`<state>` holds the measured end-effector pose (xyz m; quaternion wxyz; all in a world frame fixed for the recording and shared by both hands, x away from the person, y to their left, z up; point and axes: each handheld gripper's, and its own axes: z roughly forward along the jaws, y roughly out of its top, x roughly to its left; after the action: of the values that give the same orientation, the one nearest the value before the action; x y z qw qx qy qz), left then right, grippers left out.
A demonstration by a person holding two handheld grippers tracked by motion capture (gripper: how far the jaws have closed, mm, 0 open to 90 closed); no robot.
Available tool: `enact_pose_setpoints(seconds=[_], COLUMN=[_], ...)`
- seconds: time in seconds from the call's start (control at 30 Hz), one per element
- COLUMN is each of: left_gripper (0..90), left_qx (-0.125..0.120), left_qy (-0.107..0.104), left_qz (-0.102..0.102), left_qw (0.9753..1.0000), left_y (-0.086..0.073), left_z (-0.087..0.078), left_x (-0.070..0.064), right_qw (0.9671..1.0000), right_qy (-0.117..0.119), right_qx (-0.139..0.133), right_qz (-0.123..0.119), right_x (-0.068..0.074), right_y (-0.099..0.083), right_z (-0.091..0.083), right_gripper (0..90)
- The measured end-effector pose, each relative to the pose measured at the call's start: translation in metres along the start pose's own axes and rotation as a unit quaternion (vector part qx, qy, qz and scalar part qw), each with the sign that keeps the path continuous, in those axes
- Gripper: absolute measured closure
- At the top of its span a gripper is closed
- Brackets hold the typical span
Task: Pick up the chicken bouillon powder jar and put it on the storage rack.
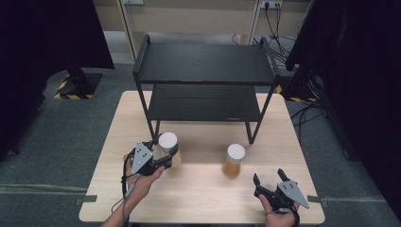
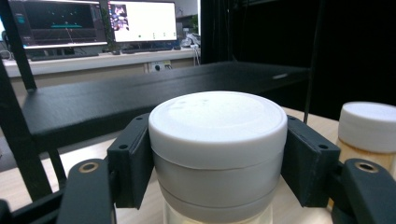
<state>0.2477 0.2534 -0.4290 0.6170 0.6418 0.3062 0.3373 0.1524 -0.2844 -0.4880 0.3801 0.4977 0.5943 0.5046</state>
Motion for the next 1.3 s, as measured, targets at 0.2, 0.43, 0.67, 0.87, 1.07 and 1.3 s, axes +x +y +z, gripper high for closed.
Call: enact_pose_setpoints(seconds=[0.2, 0.43, 0.67, 0.87, 1.07, 1.3], left_gripper=[33.4, 33.4, 33.5, 33.5, 33.5, 33.6], left_qx=[-0.009, -0.021, -0.035, -0.045, -0.056, -0.069], left_qy=[0.009, 0.019, 0.028, 0.038, 0.044, 0.048], left_qz=[0.004, 0.004, 0.002, 0.003, 0.004, 0.001], left_qw=[0.9999, 0.9996, 0.999, 0.9983, 0.9974, 0.9964], left_y=[0.013, 0.027, 0.042, 0.054, 0.067, 0.079], left_z=[0.001, 0.003, 0.006, 0.01, 0.014, 0.018], left_x=[0.001, 0.001, 0.001, 0.001, 0.001, 0.0], right_qw=[1.0, 1.0, 1.0, 1.0, 1.0, 1.0], right_qy=[-0.001, -0.001, -0.001, -0.001, -0.001, -0.001], right_qx=[0.0, 0.0, 0.001, 0.001, 0.0, -0.001], right_qz=[0.001, 0.0, -0.001, 0.001, 0.0, 0.002], right_x=[0.0, 0.0, 0.001, 0.0, 0.0, 0.0], right_y=[0.0, 0.0, 0.0, 0.0, 0.0, 0.0], right_z=[0.0, 0.0, 0.0, 0.0, 0.0, 0.0], right_gripper=[5.6, 5.6, 5.6, 5.6, 5.6, 5.6])
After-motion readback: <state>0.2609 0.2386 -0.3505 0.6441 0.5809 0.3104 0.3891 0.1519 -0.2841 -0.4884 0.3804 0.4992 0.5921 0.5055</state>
